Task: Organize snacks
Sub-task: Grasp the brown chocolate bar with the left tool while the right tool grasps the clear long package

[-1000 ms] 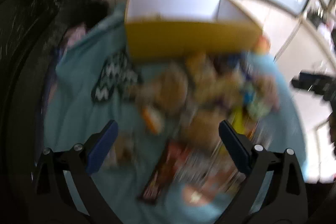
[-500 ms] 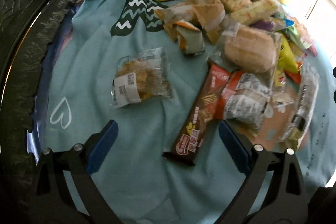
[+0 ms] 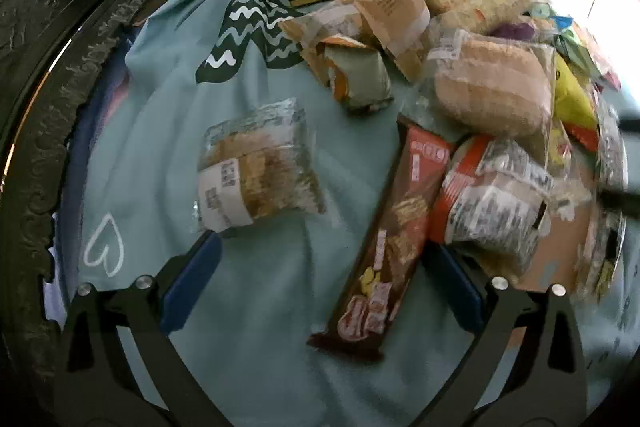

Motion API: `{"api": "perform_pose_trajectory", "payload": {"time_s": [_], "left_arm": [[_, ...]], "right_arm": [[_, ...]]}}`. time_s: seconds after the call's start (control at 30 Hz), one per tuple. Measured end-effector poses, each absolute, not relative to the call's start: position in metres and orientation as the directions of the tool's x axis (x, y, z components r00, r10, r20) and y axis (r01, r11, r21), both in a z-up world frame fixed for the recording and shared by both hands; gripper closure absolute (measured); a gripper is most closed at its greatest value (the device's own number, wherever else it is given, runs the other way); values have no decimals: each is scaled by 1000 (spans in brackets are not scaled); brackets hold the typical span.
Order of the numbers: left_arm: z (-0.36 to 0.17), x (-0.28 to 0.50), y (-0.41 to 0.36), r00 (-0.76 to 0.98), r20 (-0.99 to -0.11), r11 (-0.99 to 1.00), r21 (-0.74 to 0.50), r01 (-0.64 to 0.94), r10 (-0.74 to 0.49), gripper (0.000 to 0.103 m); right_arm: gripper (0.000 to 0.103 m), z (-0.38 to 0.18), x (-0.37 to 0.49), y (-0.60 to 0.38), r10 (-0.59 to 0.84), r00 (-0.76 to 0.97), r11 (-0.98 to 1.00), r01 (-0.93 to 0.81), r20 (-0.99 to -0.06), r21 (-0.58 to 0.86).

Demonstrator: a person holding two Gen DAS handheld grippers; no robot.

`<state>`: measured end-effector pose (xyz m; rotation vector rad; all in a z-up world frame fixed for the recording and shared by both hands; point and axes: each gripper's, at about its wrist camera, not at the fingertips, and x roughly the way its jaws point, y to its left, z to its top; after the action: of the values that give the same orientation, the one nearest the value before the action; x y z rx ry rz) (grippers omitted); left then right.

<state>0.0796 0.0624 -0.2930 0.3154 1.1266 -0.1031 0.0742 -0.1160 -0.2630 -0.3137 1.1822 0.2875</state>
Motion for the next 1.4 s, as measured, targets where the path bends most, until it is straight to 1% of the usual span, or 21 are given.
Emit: {"api": "perform_pose_trajectory", "payload": {"time_s": [0.1, 0.13, 0.2, 0.23, 0.27, 0.3, 0.37, 0.5, 0.63, 0.8, 0.83, 0.87, 0.9, 0.93, 0.97, 1.0, 1.03, 1.07, 1.17, 1.33, 1.4], "left_arm": [[-291, 79, 65, 416, -904, 952, 205, 226, 96, 6], [-291, 78, 67, 409, -908, 955, 196, 222, 91, 13], [-289, 78, 70, 395, -917, 962, 159, 221, 60, 30], [-287, 77, 70, 387, -922, 965, 126, 231, 28, 51], [-287, 77, 68, 380, -925, 963, 101, 250, -2, 66], [-286, 76, 64, 382, -924, 957, 110, 267, -1, 68], [-286, 75, 57, 386, -922, 948, 122, 293, -1, 73], [-286, 76, 58, 374, -927, 949, 94, 301, -27, 75], [-287, 78, 65, 346, -936, 960, 32, 277, -69, 78], [-288, 82, 75, 327, -939, 971, -25, 240, -105, 76], [-288, 83, 76, 323, -939, 971, -43, 234, -120, 71], [-288, 84, 77, 313, -937, 968, -84, 235, -157, 56], [-289, 85, 77, 304, -935, 964, -110, 241, -182, 52], [-289, 86, 76, 307, -936, 963, -95, 253, -173, 51], [-290, 85, 74, 310, -937, 962, -80, 262, -162, 52], [-290, 84, 74, 315, -936, 961, -69, 267, -154, 54], [-290, 84, 75, 323, -936, 964, -51, 260, -137, 75], [-290, 85, 79, 325, -937, 968, -49, 246, -130, 79], [-288, 89, 91, 303, -934, 968, -129, 216, -192, 79], [-291, 92, 87, 312, -934, 967, -100, 233, -172, 78], [-292, 92, 73, 337, -934, 960, -22, 279, -119, 59]], "right_arm": [[50, -278, 73, -126, -21, 285, 879, -452, -958, -154], [51, -281, 73, -133, -37, 275, 881, -444, -961, -161], [51, -284, 74, -157, -32, 251, 919, -372, -967, -128], [51, -284, 75, -166, -22, 232, 941, -325, -972, -99], [50, -284, 76, -173, 10, 206, 960, -275, -978, -48], [47, -281, 77, -181, 82, 177, 976, -212, -981, 43], [30, -275, 75, -186, 148, 169, 979, -165, -974, 120], [29, -250, 63, -171, 221, 247, 933, -334, -943, 131], [29, -245, 32, -145, 216, 284, 748, -663, -934, -29], [29, -264, 12, -131, 162, 334, 510, -834, -929, -211], [27, -274, 12, -126, 154, 304, 485, -852, -940, -196], [27, -284, 13, -122, 118, 290, 480, -854, -950, -201], [26, -291, 21, -122, 96, 251, 521, -837, -963, -166], [39, -291, 33, -126, 114, 194, 572, -815, -974, -95], [45, -291, 41, -128, 131, 154, 614, -788, -979, -42], [66, -288, 44, -129, 139, 163, 635, -772, -977, -39], [68, -284, 44, -131, 146, 184, 647, -761, -972, -47], [68, -281, 44, -132, 157, 191, 658, -752, -969, -42], [69, -274, 38, -145, 228, 145, 701, -711, -963, 59], [68, -270, 40, -177, 294, 118, 761, -629, -948, 158], [67, -271, 42, -179, 276, 125, 765, -629, -953, 139]]}}
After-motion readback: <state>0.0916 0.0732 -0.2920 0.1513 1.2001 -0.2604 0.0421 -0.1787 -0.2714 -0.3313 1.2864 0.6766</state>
